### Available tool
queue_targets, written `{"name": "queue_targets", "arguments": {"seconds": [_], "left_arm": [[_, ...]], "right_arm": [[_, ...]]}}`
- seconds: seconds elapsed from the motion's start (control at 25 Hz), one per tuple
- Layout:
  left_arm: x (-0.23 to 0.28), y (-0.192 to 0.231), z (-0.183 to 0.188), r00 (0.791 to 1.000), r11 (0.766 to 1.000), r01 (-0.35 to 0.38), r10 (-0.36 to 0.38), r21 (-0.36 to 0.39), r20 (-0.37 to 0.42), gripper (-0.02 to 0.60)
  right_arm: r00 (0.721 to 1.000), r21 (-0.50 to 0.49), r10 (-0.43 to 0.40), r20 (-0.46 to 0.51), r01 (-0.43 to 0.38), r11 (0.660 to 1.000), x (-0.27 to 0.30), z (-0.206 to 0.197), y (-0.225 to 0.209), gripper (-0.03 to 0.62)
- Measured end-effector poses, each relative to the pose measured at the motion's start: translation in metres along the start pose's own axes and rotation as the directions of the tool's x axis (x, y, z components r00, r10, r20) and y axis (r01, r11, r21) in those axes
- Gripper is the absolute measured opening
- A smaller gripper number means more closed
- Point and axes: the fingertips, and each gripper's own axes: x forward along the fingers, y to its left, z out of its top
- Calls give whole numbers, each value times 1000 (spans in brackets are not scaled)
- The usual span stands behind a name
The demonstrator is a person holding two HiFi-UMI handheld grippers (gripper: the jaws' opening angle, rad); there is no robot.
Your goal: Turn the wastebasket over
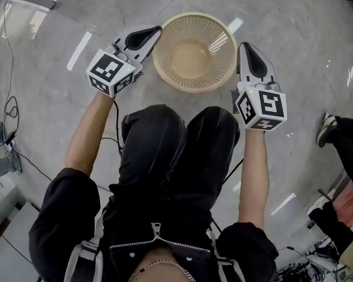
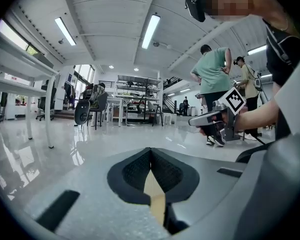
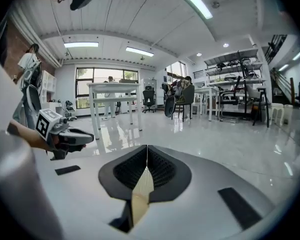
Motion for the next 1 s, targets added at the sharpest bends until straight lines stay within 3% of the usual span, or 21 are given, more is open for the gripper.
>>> {"name": "queue_targets", "arguments": {"seconds": [0.12, 0.28, 0.36, 0.48, 0.68, 0.84, 1.0], "left_arm": [[0, -8, -23, 999, 1000, 9, -9, -1, -33, 5], [0, -17, -48, 998, 1000, 15, -17, -26, -67, 5], [0, -20, -57, 997, 999, 17, -20, -37, -78, 5], [1, -26, -68, 995, 999, 24, -29, -46, -99, 5], [2, -31, -79, 992, 998, 31, -38, -59, -122, 5], [3, -36, -86, 989, 997, 44, -53, -66, -136, 5], [4, -39, -93, 987, 996, 53, -63, -74, -145, 5]], "right_arm": [[998, 2, -8, -68, 9, 1000, 3, -30, -17, 12], [982, -95, 24, -185, -42, 995, 2, -69, -21, 20], [972, -45, 54, -228, -66, 997, 5, -85, -22, 92], [957, 17, 68, -283, -66, 998, 9, -107, -30, 137], [929, 154, 119, -351, -68, 986, 16, -131, -33, 140], [914, 102, 94, -394, -58, 993, 20, -142, -34, 140], [903, 143, 104, -416, -48, 989, 23, -148, -32, 140]]}}
